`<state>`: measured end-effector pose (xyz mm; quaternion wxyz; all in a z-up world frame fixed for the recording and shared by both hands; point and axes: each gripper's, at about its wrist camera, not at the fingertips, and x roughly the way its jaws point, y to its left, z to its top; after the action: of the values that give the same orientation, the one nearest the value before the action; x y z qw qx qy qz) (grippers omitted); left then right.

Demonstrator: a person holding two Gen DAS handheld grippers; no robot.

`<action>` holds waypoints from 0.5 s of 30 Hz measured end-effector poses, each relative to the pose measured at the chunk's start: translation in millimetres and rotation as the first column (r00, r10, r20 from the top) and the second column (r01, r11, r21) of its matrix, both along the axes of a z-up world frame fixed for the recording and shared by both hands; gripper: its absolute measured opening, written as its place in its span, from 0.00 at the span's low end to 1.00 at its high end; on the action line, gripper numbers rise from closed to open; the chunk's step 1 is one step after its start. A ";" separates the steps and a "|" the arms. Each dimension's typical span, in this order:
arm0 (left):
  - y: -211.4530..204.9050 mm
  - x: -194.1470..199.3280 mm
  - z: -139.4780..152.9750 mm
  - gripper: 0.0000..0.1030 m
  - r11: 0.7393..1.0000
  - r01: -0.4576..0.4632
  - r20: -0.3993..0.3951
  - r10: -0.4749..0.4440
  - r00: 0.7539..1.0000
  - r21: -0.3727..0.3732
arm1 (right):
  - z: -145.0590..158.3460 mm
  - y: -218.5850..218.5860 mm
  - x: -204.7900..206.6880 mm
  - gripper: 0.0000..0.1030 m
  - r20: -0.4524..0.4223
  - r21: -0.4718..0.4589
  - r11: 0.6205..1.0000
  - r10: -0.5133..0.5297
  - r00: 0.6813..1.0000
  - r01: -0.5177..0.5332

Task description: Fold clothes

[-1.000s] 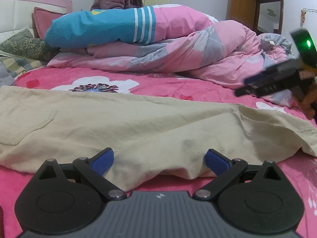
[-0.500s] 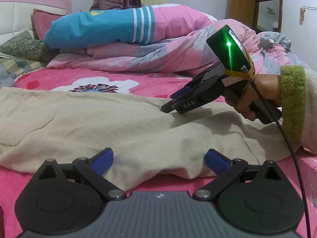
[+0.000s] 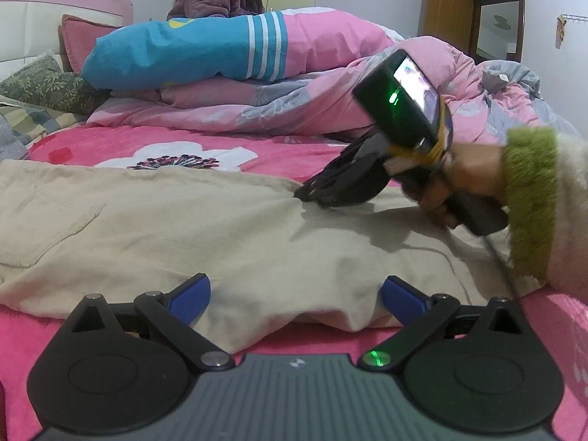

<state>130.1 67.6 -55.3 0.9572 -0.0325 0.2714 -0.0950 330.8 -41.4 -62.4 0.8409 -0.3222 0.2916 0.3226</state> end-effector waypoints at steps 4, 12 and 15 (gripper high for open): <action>-0.7 0.3 -0.1 0.98 1.000 0.000 -0.001 0.000 1.000 0.006 | 25.4 -27.7 -1.1 0.26 0.021 0.074 0.989 -0.130 0.991 0.128; -2.9 1.1 1.2 1.00 1.000 0.010 -0.005 -0.010 1.000 0.021 | 105.6 -240.7 -83.8 0.33 0.010 0.266 0.774 -0.598 0.801 0.575; -3.7 -3.9 6.5 1.00 1.000 -0.004 0.026 0.004 1.000 0.024 | 112.0 -326.3 -136.4 0.39 -0.120 0.337 0.605 -0.732 0.670 0.721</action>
<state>126.1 63.9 -48.8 0.9612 -0.0200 0.2600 -0.0902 194.4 -367.7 49.5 0.9468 -0.0226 0.3209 -0.0042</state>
